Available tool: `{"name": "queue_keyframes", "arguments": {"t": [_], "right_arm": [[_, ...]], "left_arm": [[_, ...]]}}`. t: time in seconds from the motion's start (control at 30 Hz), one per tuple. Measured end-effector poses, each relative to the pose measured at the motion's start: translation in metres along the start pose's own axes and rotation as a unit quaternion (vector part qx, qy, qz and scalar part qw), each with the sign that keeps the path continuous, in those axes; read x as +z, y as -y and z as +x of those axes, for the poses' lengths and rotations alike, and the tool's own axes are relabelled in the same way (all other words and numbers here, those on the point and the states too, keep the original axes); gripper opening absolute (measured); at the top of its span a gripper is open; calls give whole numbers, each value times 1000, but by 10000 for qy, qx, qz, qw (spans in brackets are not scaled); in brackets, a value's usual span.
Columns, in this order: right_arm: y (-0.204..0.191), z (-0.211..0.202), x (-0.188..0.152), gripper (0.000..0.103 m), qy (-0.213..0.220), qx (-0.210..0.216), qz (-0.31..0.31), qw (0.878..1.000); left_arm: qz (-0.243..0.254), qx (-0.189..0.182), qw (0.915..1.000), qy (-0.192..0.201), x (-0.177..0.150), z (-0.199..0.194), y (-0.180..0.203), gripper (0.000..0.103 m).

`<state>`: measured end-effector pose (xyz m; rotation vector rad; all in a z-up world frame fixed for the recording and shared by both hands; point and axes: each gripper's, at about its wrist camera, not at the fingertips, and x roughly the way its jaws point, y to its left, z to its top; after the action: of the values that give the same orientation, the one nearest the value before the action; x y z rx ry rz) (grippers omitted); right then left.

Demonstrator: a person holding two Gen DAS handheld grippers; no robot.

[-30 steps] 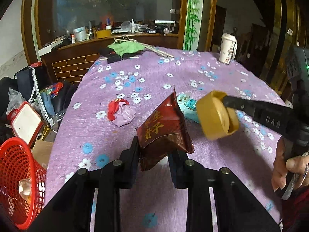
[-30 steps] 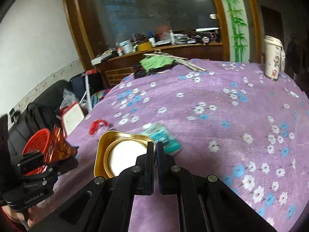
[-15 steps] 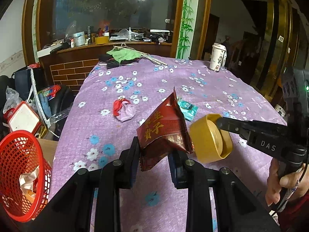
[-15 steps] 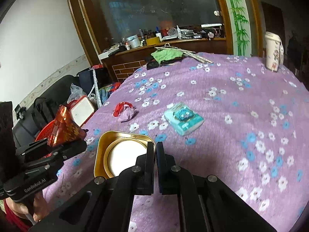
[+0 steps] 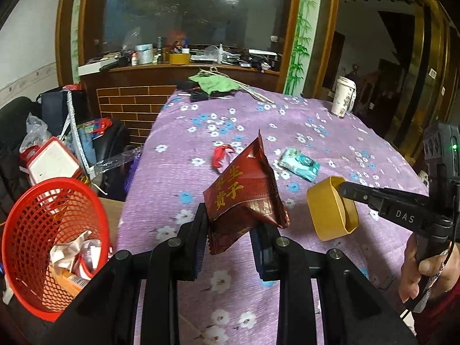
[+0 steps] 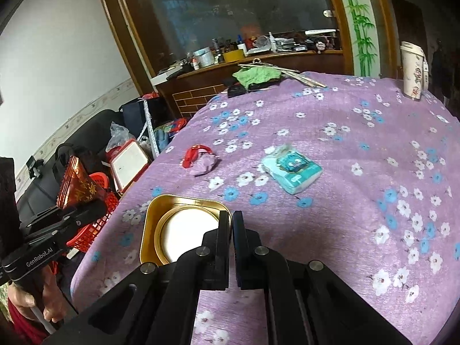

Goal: Collect trash
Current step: 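Carry the snack packet and tape roll over the red basket and open both tools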

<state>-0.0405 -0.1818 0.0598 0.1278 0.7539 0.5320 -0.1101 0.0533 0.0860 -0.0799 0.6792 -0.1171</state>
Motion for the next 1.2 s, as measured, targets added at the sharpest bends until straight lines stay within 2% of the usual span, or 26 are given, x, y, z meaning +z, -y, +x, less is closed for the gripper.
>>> {"name": "queue_keyframes", "arguments": {"t": [0.3, 0.6, 0.8, 1.0, 1.03, 1.07, 1.1, 1.13, 1.2], "right_arm": [[-48, 21, 25, 4, -186, 564, -330, 9977], [-147, 62, 48, 4, -431, 1248, -931, 9869], [-208, 100, 47, 4, -677, 1492, -1218, 9789], [-252, 131, 43, 6, -828, 1508, -1415, 9749], [-260, 136, 41, 7, -799, 1435, -1507, 9748], [-266, 139, 40, 8, -768, 1401, -1590, 9743], [-270, 140, 40, 14, -757, 1401, -1672, 9730], [-271, 140, 39, 18, -737, 1385, -1709, 9727], [-269, 134, 40, 19, -662, 1441, -1682, 9729]], "left_arm": [[-411, 411, 9981, 187, 4, -39, -49, 26], [-918, 1155, 9888, 237, -10, -69, -131, 27], [-1198, 1322, 9839, 129, -23, -69, -172, 27], [-1236, 1422, 9819, 166, -25, -68, -188, 27], [-1221, 1456, 9816, 172, -24, -68, -188, 38], [-1208, 1507, 9810, 198, -23, -68, -188, 58], [-1197, 1570, 9800, 267, -22, -70, -188, 64], [-1176, 1616, 9793, 324, -22, -72, -186, 67], [-1099, 1628, 9799, 347, -19, -74, -183, 67]]}}
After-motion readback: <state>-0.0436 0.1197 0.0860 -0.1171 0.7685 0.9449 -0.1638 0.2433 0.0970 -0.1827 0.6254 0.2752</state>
